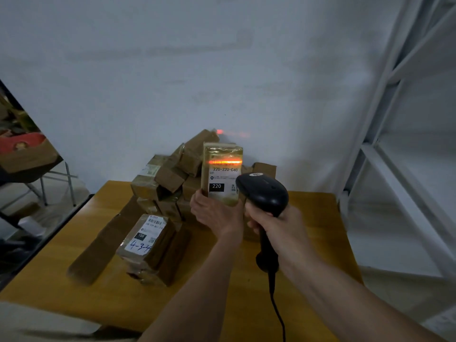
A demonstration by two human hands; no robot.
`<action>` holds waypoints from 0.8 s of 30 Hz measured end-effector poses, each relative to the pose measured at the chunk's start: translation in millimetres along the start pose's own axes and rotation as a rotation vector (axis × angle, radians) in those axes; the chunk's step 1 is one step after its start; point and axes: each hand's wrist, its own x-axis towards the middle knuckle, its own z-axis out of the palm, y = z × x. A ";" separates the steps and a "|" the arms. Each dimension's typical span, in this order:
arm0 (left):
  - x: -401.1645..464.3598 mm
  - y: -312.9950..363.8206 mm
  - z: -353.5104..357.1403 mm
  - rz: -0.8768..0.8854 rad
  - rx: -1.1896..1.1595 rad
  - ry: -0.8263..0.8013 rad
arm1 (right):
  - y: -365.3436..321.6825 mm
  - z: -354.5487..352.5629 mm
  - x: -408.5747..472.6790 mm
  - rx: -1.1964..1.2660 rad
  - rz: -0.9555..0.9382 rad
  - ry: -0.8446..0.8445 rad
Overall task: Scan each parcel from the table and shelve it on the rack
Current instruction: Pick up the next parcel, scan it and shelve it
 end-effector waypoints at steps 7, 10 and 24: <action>-3.2 3.1 -1.7 -0.025 -0.035 -0.069 | -0.9 -2.3 -3.0 0.006 -0.001 -0.017; -0.7 -0.9 -2.0 -0.028 -0.091 -0.272 | 0.6 -9.1 -2.6 -0.012 -0.006 0.002; -26.4 -22.5 15.9 -0.250 -0.332 -1.113 | 27.0 -54.4 -5.6 0.041 0.069 0.394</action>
